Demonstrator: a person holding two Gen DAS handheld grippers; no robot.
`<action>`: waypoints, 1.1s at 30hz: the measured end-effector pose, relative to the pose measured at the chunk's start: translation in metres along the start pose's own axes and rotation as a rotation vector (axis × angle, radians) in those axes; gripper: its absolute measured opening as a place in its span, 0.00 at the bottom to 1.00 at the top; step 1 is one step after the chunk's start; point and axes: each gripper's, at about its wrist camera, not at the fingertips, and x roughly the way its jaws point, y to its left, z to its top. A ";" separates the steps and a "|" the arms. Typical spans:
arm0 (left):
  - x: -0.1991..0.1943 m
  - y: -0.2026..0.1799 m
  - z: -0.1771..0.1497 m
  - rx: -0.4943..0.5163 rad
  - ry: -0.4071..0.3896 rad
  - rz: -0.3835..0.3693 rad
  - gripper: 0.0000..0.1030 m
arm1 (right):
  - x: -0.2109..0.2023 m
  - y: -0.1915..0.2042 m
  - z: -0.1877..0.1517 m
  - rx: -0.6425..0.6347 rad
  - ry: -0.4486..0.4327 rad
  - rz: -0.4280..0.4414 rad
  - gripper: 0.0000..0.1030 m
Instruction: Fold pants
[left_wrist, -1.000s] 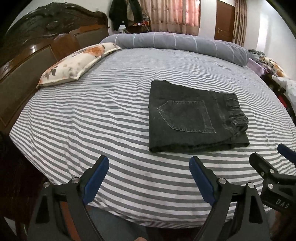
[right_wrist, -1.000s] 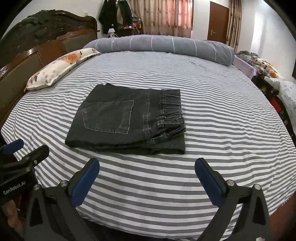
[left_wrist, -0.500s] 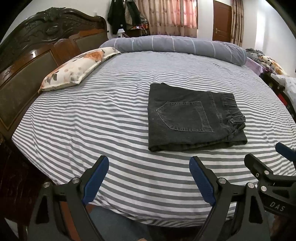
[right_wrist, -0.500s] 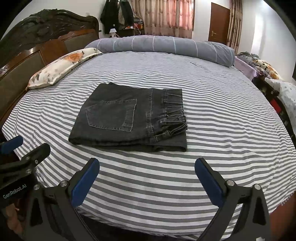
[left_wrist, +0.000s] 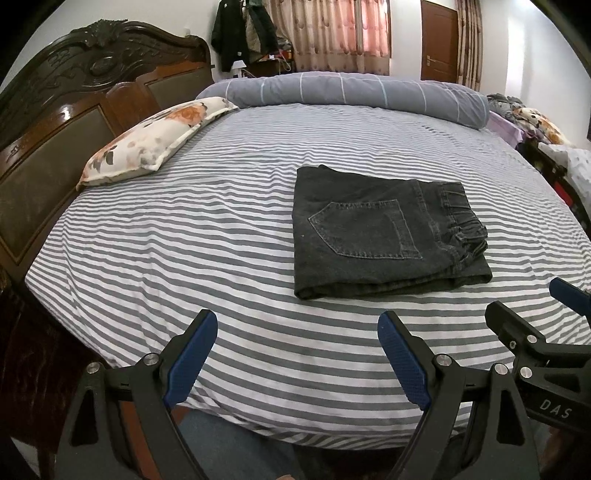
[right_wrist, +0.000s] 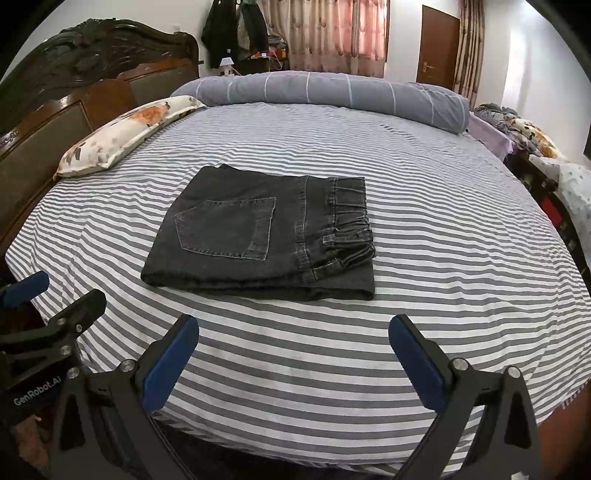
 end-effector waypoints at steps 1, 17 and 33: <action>0.000 0.000 0.000 0.000 -0.002 0.000 0.86 | 0.000 0.000 0.000 0.000 -0.002 0.002 0.99; -0.001 -0.001 -0.001 0.005 -0.002 -0.007 0.86 | -0.001 0.001 -0.001 -0.006 -0.002 0.005 0.99; 0.002 -0.001 -0.004 0.017 0.002 -0.015 0.86 | 0.002 0.006 -0.006 -0.002 0.020 0.008 0.99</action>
